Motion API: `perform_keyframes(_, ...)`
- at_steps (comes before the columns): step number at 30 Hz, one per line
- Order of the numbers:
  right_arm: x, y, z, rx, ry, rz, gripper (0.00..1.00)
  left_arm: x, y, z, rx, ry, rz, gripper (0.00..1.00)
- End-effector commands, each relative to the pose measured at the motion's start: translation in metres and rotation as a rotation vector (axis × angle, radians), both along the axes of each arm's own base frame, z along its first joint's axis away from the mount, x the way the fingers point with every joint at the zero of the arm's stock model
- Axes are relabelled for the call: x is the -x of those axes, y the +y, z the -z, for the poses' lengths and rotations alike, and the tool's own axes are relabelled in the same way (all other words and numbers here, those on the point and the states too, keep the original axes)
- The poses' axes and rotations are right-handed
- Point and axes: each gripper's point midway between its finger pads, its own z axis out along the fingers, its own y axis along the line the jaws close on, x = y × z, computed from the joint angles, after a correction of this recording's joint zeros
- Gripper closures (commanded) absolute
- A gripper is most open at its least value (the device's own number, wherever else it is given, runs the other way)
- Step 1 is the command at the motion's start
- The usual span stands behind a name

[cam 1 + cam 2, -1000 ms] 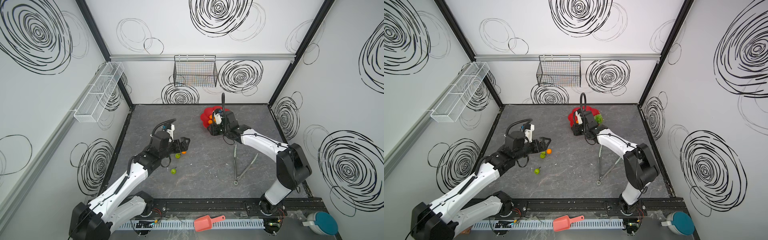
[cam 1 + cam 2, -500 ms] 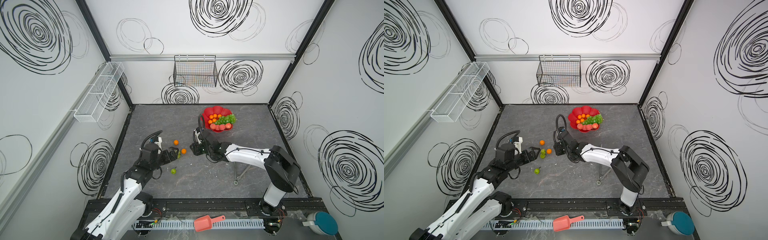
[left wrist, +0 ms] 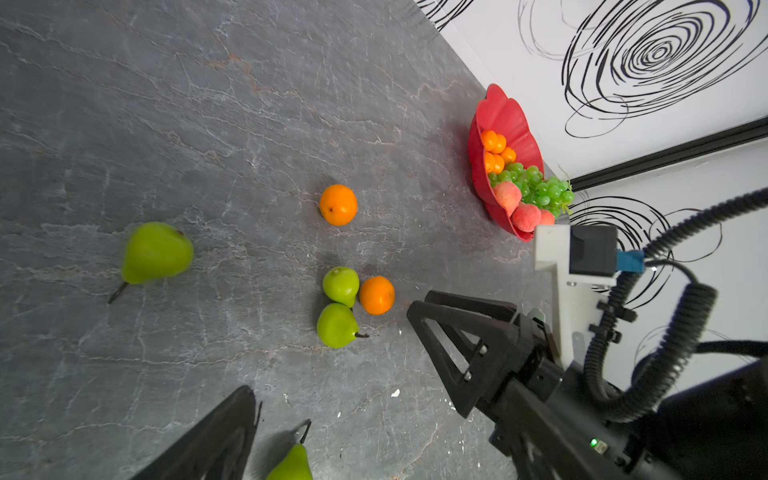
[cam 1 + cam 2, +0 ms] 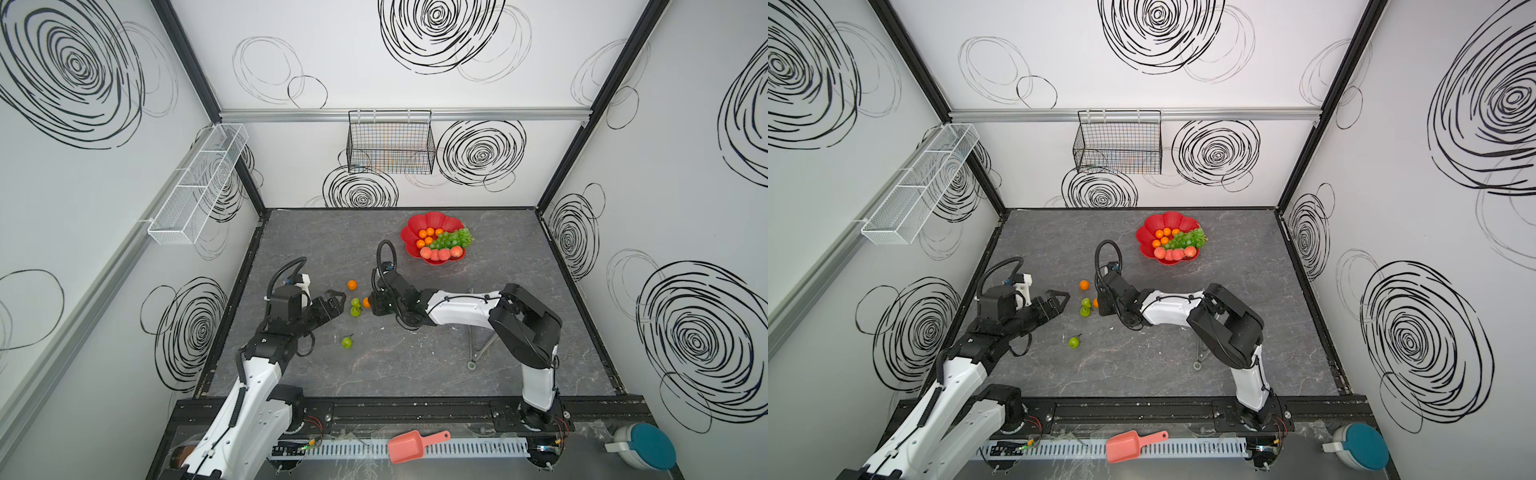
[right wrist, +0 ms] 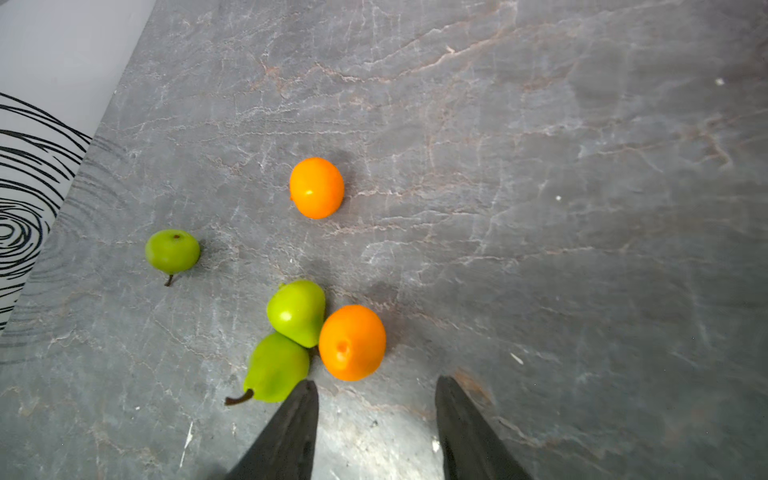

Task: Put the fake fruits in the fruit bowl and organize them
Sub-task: 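Raise the right gripper and move it to the loose kumquats on the table, then lower the right gripper and close it on an orange kumquat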

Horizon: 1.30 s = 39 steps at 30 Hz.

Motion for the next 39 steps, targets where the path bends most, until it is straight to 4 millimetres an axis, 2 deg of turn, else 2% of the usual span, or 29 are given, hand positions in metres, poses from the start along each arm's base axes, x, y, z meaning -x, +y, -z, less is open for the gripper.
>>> perform_keyframes(1, -0.008, 0.011, -0.008, -0.024, -0.024, 0.012, 0.48, -0.003, -0.001, -0.003, 0.006, -0.033, 0.018, 0.04)
perform_keyframes(15, -0.01, 0.029, 0.013, 0.064, 0.034, -0.05, 0.47, -0.004, -0.002, 0.001, 0.008, -0.027, 0.024, 0.04)
perform_keyframes(39, -0.009, 0.027, 0.036, 0.163, 0.102, -0.059, 0.51, -0.004, -0.003, 0.003, 0.012, -0.023, 0.023, 0.04)
